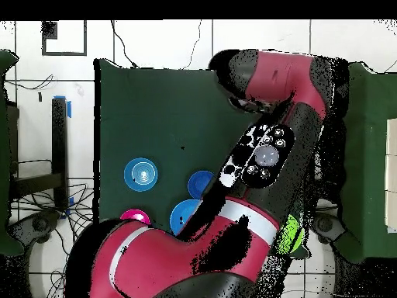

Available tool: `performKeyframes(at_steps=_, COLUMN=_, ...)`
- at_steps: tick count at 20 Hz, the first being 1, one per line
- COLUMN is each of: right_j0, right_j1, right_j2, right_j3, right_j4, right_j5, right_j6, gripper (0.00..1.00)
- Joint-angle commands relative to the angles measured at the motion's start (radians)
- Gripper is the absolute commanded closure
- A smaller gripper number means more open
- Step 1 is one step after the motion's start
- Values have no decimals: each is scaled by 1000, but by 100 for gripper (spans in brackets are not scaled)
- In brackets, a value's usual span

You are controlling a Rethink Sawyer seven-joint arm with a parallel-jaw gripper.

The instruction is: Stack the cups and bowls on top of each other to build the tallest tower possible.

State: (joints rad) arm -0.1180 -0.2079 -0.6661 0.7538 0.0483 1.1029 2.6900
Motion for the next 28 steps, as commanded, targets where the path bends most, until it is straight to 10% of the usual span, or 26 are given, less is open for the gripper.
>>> performKeyframes(at_steps=1, right_j0=0, right_j1=25, right_j2=51, right_j3=79, right_j4=-105, right_j5=41, right_j6=-141, gripper=100)
performKeyframes(at_steps=28, right_j0=-16, right_j1=153, right_j2=51, right_j3=56, right_j4=-99, right_j5=-104, right_j6=58, gripper=100)
